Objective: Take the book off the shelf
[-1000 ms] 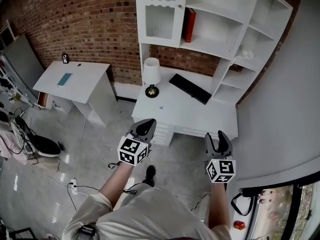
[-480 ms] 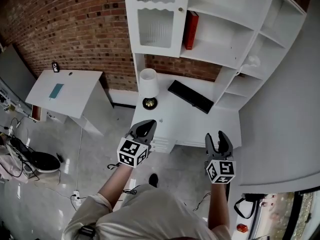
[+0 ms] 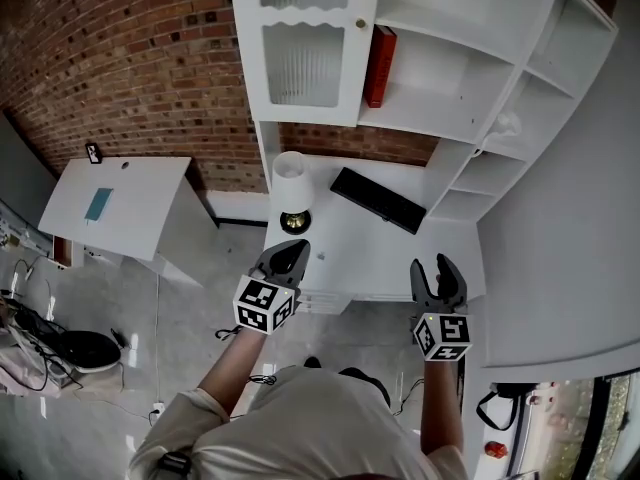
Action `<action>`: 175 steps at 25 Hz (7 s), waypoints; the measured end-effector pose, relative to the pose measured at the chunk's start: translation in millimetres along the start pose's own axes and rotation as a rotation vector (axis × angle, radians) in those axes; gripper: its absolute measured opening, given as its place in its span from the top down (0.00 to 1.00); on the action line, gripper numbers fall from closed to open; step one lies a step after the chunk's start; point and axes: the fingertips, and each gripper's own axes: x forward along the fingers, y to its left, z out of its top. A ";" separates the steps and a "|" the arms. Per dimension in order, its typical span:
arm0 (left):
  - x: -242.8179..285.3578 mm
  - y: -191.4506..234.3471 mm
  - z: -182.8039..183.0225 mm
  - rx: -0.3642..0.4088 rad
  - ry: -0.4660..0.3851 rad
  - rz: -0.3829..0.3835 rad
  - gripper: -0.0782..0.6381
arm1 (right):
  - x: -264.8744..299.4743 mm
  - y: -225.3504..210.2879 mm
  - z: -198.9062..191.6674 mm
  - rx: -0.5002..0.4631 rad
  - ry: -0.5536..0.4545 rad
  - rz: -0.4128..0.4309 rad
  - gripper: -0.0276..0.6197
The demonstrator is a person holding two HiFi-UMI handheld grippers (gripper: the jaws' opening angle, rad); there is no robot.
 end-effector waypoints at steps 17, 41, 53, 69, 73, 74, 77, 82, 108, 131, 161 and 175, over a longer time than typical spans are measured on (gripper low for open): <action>87.4 22.9 9.8 -0.029 0.000 0.066 0.90 | 89.3 -63.2 9.2 0.012 0.003 0.059 0.65; 204.3 49.6 42.1 -0.037 -0.041 0.264 0.90 | 294.0 -129.6 68.4 -0.065 -0.066 0.334 0.65; 224.3 63.5 62.6 0.000 -0.042 0.260 0.90 | 359.2 -106.7 91.5 -0.100 -0.064 0.414 0.65; 251.4 96.8 114.9 -0.014 -0.053 0.134 0.90 | 439.5 -81.2 126.2 -0.088 -0.027 0.338 0.59; 260.0 95.9 124.2 -0.009 -0.052 0.099 0.90 | 458.7 -81.9 125.4 -0.093 0.003 0.317 0.58; 262.5 95.0 126.5 -0.003 -0.054 0.091 0.90 | 463.8 -82.8 124.9 -0.092 0.008 0.308 0.58; 270.1 93.9 130.8 0.002 -0.062 0.074 0.90 | 478.9 -83.0 122.3 -0.073 0.024 0.284 0.58; 281.4 97.8 136.1 0.003 -0.066 0.059 0.90 | 498.5 -78.5 119.6 -0.062 0.023 0.233 0.57; 271.2 115.6 118.9 0.008 -0.048 0.101 0.90 | 522.5 -86.9 122.8 0.013 -0.017 0.128 0.72; 280.6 74.5 105.0 0.000 -0.040 0.017 0.90 | 402.4 -126.0 115.7 0.018 -0.032 0.103 0.72; 225.9 74.4 81.4 0.010 -0.087 0.113 0.90 | 243.0 -135.5 56.0 0.048 -0.037 0.089 0.72; 226.4 67.8 76.0 0.013 -0.067 0.116 0.90 | 230.4 -132.7 34.5 0.039 -0.011 0.102 0.72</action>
